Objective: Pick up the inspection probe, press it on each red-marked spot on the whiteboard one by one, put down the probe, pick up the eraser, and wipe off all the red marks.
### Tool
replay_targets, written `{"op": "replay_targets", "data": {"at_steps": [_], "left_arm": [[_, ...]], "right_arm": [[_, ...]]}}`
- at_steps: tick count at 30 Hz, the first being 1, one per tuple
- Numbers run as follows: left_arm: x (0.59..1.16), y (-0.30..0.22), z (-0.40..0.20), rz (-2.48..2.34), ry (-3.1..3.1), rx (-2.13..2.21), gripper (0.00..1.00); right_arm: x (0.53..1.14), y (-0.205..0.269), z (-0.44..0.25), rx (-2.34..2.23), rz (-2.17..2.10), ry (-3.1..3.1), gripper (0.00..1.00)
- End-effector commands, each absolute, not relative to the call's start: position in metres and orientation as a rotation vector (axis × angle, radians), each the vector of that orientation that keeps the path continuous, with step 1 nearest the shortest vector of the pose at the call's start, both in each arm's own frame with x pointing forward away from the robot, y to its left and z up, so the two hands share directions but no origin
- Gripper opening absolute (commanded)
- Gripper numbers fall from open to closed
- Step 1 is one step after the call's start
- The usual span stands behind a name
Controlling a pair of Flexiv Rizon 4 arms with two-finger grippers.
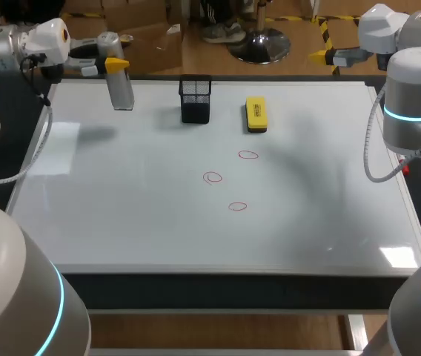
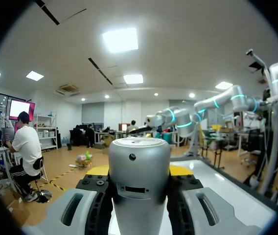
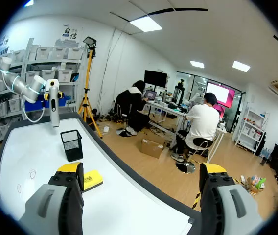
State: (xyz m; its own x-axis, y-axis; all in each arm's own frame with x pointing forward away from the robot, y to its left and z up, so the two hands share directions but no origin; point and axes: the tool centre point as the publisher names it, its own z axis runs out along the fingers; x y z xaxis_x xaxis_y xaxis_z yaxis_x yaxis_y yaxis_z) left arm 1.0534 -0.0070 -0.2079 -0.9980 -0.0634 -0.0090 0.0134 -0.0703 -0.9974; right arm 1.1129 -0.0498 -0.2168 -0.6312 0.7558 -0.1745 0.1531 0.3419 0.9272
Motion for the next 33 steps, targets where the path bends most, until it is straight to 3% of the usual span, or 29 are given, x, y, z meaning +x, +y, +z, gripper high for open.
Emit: {"op": "replay_targets", "data": {"at_steps": [1, 24, 33], "left_arm": [[1.059, 0.001, -0.218, -2.288, 2.114, -0.057, 0.00], [1.057, 0.007, -0.224, -2.271, 2.135, -0.092, 0.00], [1.057, 0.007, -0.224, -2.271, 2.135, -0.092, 0.00]], "right_arm": [[1.113, -0.050, -0.217, 0.791, 1.294, 2.008, 1.00], [1.113, -0.050, -0.217, 0.791, 1.294, 2.008, 1.00], [1.122, -0.017, -0.220, 0.440, 1.197, 2.452, 1.00]]}}
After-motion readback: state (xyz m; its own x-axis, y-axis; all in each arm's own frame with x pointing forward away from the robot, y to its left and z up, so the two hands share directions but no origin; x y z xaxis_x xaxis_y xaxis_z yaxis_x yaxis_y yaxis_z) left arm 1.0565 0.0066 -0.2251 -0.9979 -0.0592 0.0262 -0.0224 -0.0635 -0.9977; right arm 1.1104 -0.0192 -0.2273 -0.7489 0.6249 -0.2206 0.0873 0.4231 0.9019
